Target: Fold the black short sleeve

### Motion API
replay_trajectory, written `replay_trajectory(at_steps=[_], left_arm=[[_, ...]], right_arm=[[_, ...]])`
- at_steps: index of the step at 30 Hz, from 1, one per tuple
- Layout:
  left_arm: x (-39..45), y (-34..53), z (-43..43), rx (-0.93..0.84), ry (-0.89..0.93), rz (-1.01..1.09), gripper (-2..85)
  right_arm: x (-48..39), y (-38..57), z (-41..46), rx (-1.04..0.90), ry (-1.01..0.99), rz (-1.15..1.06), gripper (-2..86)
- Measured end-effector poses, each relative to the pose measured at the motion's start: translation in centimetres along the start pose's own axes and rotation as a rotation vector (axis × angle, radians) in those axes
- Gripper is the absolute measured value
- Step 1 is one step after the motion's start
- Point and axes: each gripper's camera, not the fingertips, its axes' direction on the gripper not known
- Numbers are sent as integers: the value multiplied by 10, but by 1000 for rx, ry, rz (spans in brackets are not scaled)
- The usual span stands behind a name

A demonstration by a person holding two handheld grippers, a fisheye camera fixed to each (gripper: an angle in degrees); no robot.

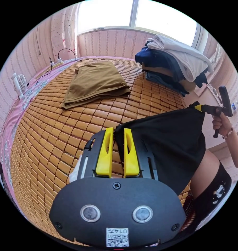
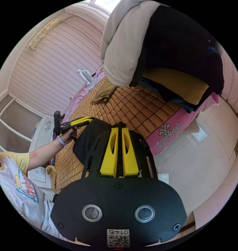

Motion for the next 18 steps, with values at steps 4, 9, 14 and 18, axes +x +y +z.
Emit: replay_trajectory(at_steps=[4, 9, 14, 18], left_arm=[[10, 0, -13, -55, -45, 50, -2], [21, 43, -88, 56, -50, 86, -9], [30, 87, -196, 268, 32, -35, -10], [33, 77, -226, 422, 94, -87, -9]], right_arm=[[-15, 4, -2, 8, -5, -42, 9], [-50, 3, -14, 34, -13, -176, 9], [-102, -12, -29, 59, -31, -391, 9], [-153, -64, -47, 110, -18, -585, 11]])
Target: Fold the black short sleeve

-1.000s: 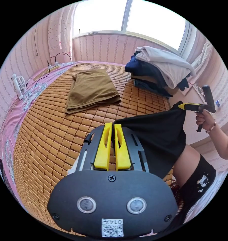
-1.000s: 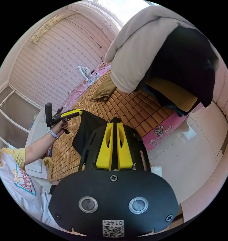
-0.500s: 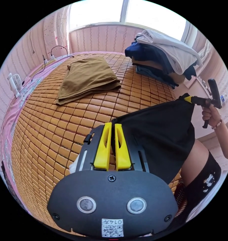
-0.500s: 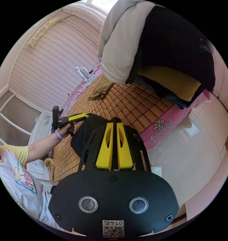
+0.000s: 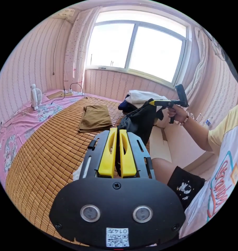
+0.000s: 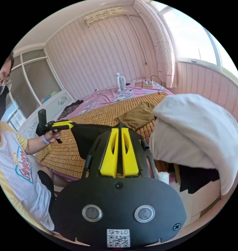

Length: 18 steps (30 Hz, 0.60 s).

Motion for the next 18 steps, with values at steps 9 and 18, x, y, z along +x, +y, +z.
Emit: replay_trajectory(at_steps=[9, 18], left_arm=[[-90, -50, 42, 184, 5, -392, 37], [-150, 64, 12, -96, -119, -422, 66]], right_arm=[[42, -218, 137, -183, 145, -16, 51], [-35, -74, 187, -147, 242, -148, 103]])
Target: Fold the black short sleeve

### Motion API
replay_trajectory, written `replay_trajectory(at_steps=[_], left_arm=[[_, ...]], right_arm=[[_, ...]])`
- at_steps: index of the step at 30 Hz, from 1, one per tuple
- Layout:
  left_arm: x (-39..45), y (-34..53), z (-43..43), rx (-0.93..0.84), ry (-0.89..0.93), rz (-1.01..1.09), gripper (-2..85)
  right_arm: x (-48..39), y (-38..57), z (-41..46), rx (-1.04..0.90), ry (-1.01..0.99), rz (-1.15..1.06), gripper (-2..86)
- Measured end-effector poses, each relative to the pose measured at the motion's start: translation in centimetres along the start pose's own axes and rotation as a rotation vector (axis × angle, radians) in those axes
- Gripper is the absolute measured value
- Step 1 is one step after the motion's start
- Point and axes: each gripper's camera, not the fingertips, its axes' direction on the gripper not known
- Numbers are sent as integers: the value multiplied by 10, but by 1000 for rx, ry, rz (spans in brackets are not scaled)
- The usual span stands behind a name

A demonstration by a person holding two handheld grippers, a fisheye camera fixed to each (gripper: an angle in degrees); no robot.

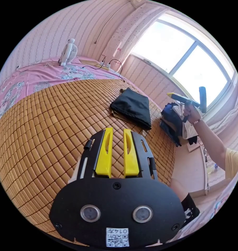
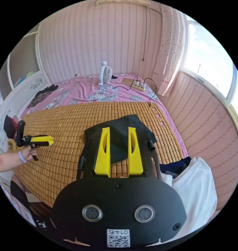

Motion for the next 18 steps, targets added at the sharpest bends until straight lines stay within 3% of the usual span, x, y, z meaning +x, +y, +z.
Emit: replay_trajectory(at_steps=[3, 7, 12, 18], left_arm=[[-7, 74, -68, -10, -35, -10, 59], [17, 175, -197, 165, -265, -25, 14], [42, 245, -318, 264, -482, -161, -8], [59, 335, -424, 491, -465, -286, -10]], right_arm=[[-55, 98, -26, -33, -91, 6, 101], [-125, 197, -62, -136, -276, 186, 80], [-206, 210, -106, 54, -316, 236, 13], [-299, 165, -72, 0, -711, 153, 0]])
